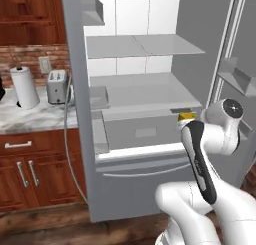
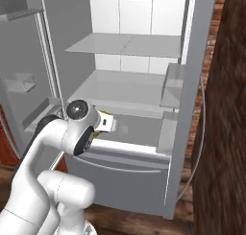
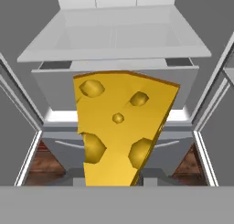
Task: Take the cheese, fish, and lemon from the fridge and place them on the plate on the dining counter to create an appetizer plate.
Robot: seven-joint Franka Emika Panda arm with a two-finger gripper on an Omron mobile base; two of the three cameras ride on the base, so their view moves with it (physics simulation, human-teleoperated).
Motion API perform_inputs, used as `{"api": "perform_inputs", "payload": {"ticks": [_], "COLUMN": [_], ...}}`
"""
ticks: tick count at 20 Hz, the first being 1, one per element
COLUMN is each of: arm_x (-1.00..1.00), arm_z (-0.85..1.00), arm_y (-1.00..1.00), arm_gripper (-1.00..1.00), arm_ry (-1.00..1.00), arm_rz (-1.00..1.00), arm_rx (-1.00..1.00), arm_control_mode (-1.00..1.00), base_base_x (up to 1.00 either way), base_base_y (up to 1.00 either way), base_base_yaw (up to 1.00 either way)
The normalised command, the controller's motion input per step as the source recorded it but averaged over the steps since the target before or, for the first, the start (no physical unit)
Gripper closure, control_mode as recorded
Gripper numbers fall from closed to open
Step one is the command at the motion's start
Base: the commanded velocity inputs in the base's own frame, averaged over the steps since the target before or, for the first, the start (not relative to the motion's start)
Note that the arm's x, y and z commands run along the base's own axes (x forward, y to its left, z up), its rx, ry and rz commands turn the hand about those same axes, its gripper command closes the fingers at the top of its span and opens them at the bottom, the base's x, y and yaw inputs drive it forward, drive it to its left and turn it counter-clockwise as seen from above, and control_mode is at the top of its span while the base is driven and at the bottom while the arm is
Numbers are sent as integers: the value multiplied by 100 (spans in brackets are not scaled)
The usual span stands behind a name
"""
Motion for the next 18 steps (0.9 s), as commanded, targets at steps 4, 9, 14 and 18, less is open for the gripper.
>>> {"api": "perform_inputs", "payload": {"ticks": [4, 9, 14, 18], "arm_x": [0, 0, 0, 0], "arm_z": [0, 0, 0, 0], "arm_y": [0, 0, 0, 0], "arm_gripper": [100, 100, 100, 100], "arm_ry": [0, 0, 0, 0], "arm_rz": [0, 0, 0, 0], "arm_rx": [0, 0, 0, 0], "arm_control_mode": [100, 100, 100, 100], "base_base_x": [-100, -100, -100, -100], "base_base_y": [6, 8, 39, 77], "base_base_yaw": [0, 0, 0, 1]}}
